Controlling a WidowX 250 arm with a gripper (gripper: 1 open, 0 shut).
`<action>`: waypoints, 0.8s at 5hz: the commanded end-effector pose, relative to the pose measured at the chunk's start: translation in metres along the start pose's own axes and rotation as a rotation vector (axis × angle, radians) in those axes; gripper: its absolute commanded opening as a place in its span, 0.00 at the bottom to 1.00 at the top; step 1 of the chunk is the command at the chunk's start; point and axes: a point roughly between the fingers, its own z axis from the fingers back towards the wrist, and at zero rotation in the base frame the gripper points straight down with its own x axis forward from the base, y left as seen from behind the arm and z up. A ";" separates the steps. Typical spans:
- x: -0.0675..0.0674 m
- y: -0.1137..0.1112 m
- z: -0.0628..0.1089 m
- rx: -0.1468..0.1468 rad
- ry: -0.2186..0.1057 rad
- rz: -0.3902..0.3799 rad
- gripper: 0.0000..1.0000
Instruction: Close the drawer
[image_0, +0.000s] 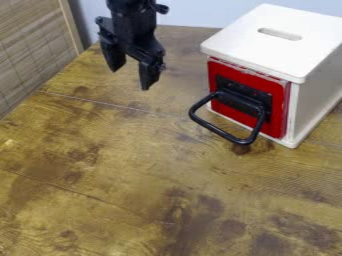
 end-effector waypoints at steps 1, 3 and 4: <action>-0.002 0.021 0.028 0.018 -0.094 -0.025 1.00; -0.019 0.040 0.045 0.021 -0.098 -0.047 1.00; -0.017 0.046 0.055 0.031 -0.071 0.000 1.00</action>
